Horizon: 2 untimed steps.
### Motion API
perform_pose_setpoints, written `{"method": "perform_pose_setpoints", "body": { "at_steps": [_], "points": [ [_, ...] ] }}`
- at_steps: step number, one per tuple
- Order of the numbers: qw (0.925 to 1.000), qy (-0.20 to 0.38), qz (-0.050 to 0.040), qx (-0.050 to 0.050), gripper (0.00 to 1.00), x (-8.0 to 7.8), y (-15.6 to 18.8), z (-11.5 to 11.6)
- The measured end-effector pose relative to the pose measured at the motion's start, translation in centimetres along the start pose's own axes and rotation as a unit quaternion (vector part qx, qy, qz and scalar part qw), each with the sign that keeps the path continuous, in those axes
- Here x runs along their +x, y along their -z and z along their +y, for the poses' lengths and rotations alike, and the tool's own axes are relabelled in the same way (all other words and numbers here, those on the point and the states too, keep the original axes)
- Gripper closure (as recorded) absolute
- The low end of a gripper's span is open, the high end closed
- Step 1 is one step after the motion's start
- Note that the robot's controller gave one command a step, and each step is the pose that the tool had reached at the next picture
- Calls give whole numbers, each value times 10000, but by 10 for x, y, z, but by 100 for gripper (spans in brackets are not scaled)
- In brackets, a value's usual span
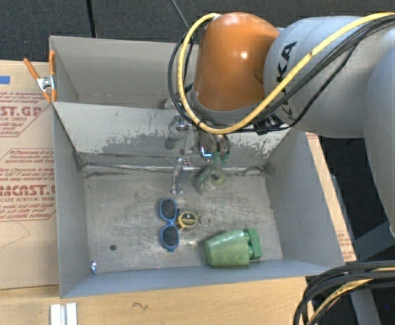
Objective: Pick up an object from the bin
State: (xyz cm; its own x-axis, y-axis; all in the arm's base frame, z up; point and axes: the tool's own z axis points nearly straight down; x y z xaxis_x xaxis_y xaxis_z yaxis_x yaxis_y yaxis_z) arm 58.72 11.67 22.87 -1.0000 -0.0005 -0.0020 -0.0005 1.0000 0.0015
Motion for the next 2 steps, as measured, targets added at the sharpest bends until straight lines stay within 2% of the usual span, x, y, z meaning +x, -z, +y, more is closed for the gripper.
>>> {"method": "perform_pose_setpoints", "body": {
  "at_steps": [1,2],
  "points": [
    [9997,-252,65,16,0,59,-91,-35],
    [9999,-108,-42,1,0,56,-158,-38]
  ]
}}
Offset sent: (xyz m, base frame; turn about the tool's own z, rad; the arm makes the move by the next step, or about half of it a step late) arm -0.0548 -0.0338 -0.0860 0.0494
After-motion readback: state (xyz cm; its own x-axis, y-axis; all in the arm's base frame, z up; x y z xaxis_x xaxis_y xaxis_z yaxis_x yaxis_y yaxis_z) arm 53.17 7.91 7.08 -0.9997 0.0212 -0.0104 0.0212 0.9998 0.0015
